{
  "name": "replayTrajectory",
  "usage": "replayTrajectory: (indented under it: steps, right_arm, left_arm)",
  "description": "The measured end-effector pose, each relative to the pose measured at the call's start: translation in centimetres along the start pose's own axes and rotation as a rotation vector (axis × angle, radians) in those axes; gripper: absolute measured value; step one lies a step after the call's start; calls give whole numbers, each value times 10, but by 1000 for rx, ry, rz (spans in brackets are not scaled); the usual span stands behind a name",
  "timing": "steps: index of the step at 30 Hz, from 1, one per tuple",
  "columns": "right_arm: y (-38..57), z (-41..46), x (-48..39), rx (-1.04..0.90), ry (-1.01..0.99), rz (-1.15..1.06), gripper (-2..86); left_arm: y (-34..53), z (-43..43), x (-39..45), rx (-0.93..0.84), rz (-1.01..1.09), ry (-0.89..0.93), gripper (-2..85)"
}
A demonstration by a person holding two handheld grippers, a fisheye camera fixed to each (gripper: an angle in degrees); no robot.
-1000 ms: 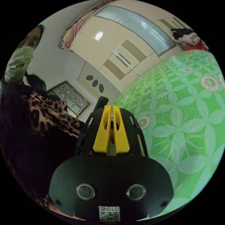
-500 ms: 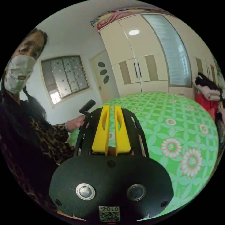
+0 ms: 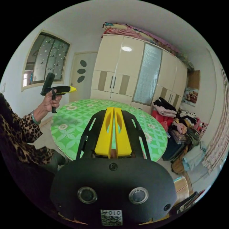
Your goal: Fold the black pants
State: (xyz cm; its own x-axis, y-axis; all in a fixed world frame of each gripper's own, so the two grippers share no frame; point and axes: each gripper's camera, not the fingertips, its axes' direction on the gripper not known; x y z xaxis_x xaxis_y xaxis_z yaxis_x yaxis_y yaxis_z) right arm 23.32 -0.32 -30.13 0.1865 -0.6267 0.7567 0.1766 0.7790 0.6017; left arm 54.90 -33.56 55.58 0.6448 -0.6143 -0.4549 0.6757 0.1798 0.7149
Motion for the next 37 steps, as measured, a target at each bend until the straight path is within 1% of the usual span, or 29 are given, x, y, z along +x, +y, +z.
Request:
replayTrajectory:
  steps: [2, 3, 4, 5, 6, 7, 8, 10, 11, 13, 15, 16, 18, 19, 25, 28, 31, 35, 37]
  right_arm:
    - [30, -42, 29, 38, -3, 123, 49]
    - [58, -74, 58, 70, -11, 231, 67]
    - [93, -108, 94, 108, -36, 361, 92]
    - [114, -127, 114, 141, -52, 436, 97]
    - [165, -169, 155, 245, -98, 596, 107]
    - [220, -211, 194, 364, -167, 716, 124]
    - [248, -231, 211, 417, -191, 769, 132]
    - [367, -308, 265, 658, -185, 1011, 169]
    - [396, -325, 273, 714, -166, 1065, 177]
    - [506, -385, 291, 900, -37, 1309, 185]
    - [565, -414, 299, 947, 39, 1411, 182]
    - [593, -424, 306, 923, 63, 1473, 182]
    - [622, -428, 315, 946, 39, 1517, 177]
    - [630, -427, 323, 959, 6, 1500, 172]
    - [629, -385, 386, 931, -75, 1485, 162]
    - [626, -373, 407, 934, -34, 1495, 158]
    - [625, -368, 424, 859, 55, 1540, 156]
    - [631, -369, 438, 863, 77, 1551, 153]
    - [633, -373, 443, 813, 143, 1594, 153]
  left_arm:
    - [9, -7, 19, 115, -40, 39, 8]
    - [13, -8, 22, 145, -53, 49, 10]
    - [21, -9, 24, 196, -83, 90, 18]
    - [29, -6, 22, 245, -128, 153, 27]
    - [33, -4, 21, 271, -150, 192, 30]
    - [41, 1, 18, 326, -181, 288, 38]
    - [46, 8, 17, 371, -206, 375, 44]
    - [52, 23, 18, 399, -240, 447, 53]
    - [55, 35, 20, 394, -262, 461, 59]
    - [58, 57, 22, 337, -297, 440, 66]
    - [64, 80, 23, 286, -328, 433, 68]
    - [69, 93, 23, 269, -348, 443, 67]
    - [75, 114, 21, 245, -383, 468, 64]
    - [79, 127, 21, 236, -400, 490, 60]
    - [89, 188, 29, 129, -461, 534, 50]
    - [95, 200, 32, 94, -457, 538, 47]
    - [103, 202, 25, 83, -461, 520, 44]
    - [115, 199, 8, 91, -485, 513, 37]
    - [119, 199, 1, 86, -492, 505, 33]
